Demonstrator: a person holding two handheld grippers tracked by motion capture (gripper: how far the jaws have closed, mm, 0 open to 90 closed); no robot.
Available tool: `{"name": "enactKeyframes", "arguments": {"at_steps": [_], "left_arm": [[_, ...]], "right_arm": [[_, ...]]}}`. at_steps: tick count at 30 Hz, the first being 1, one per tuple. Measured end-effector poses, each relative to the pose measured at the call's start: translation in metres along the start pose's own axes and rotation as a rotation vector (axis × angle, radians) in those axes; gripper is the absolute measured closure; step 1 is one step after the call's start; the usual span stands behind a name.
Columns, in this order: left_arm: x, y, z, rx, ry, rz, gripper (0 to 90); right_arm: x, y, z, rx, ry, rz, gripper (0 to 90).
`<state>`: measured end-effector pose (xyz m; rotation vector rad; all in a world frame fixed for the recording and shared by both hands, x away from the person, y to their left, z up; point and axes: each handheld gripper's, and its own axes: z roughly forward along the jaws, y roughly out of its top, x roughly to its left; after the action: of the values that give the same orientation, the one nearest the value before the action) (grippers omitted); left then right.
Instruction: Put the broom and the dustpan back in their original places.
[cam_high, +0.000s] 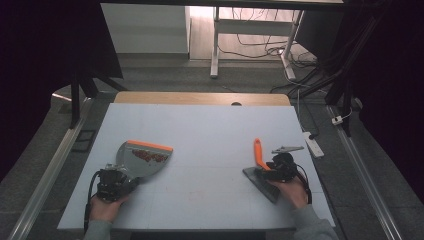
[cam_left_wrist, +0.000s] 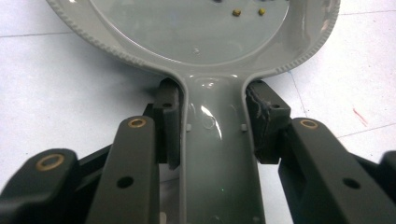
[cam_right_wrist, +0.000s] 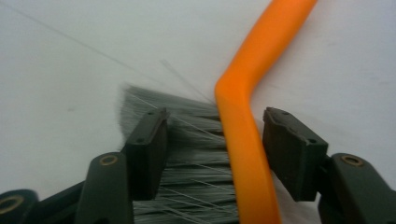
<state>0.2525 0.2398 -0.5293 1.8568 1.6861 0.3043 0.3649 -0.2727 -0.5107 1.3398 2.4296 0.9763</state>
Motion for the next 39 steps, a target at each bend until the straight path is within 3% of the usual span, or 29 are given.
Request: {"name": "enactKeyframes", "arguments": {"at_steps": [9, 18, 22, 25, 31, 39], "left_arm": [[0.002, -0.002, -0.006, -0.018, 0.006, 0.006, 33.6], [0.004, -0.002, -0.022, -0.068, 0.020, 0.032, 29.6], [0.004, 0.000, -0.031, -0.109, 0.009, 0.081, 31.1], [0.001, 0.002, -0.035, -0.141, -0.023, 0.128, 31.7], [-0.006, 0.007, -0.033, -0.148, -0.090, 0.221, 34.0], [-0.019, 0.023, -0.023, -0.121, -0.201, 0.349, 35.4]], "right_arm": [[0.000, 0.000, -0.005, -0.034, -0.021, -0.009, 42.7], [0.006, -0.001, -0.016, -0.098, -0.041, -0.089, 43.6], [0.008, -0.001, -0.020, -0.130, -0.026, -0.116, 44.5], [0.012, 0.000, -0.023, -0.156, -0.013, -0.144, 44.8], [0.021, 0.001, -0.024, -0.163, 0.037, -0.202, 45.4], [0.031, 0.003, -0.021, -0.165, 0.084, -0.271, 46.1]]}}
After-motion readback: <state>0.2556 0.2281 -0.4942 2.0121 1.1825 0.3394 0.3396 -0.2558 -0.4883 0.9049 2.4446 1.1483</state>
